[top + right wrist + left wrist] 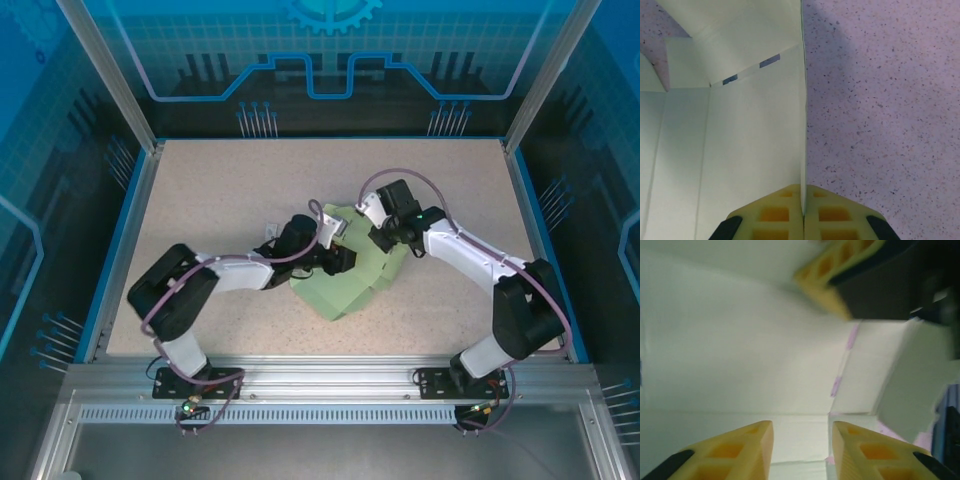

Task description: Fold the paper box

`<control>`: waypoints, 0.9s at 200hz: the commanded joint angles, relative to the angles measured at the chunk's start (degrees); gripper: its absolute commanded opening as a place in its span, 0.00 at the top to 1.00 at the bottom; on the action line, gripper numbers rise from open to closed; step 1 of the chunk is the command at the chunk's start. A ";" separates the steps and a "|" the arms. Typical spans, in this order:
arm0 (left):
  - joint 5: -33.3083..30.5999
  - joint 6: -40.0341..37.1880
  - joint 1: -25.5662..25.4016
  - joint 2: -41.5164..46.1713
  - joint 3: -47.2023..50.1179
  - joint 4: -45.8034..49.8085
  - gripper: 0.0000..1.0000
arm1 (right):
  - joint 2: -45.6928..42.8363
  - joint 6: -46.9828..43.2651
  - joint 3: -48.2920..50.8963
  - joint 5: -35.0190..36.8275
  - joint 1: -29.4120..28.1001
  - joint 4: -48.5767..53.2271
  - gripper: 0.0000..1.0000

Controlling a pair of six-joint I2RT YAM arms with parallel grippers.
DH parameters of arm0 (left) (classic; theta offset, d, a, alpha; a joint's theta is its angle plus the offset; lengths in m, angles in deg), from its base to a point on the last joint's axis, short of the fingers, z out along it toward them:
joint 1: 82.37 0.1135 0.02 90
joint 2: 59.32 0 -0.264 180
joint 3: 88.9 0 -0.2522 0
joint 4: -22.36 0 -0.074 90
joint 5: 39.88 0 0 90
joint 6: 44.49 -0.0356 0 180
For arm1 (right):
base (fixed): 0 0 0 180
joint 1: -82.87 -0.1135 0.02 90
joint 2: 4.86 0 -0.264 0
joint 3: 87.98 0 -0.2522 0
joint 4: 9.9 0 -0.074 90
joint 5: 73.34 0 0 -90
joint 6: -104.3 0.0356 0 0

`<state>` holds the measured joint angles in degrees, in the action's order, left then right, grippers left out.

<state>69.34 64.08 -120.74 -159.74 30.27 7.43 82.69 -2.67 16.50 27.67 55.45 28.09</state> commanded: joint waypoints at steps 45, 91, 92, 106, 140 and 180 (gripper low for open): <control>-4.87 -2.65 -1.87 -9.99 -0.63 -13.41 0.77 | -3.24 0.16 2.50 -0.98 -0.18 -5.42 1.00; -8.46 -5.60 -3.03 -14.24 -1.74 -12.97 0.81 | -4.13 1.04 3.27 -2.04 0.06 -5.77 1.00; -8.52 -5.63 -3.07 -14.30 -1.77 -12.93 0.81 | -4.13 1.05 3.29 -2.08 0.03 -5.77 1.00; -9.07 -6.08 -3.31 -15.92 -2.41 -13.26 0.82 | -4.42 1.78 3.65 -2.76 0.04 -5.95 1.00; -10.55 -5.69 -4.09 -19.11 -2.16 -16.23 0.84 | -6.03 4.51 4.95 -5.08 -0.27 -6.54 1.00; -12.25 -4.77 -4.43 -21.16 -0.41 -21.86 0.86 | -7.95 10.36 7.34 -8.44 -1.54 -7.26 1.00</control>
<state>59.05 59.51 -124.50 -178.06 28.33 -11.93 76.24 2.55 22.23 22.38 55.38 22.21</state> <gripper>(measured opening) 0.146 0.059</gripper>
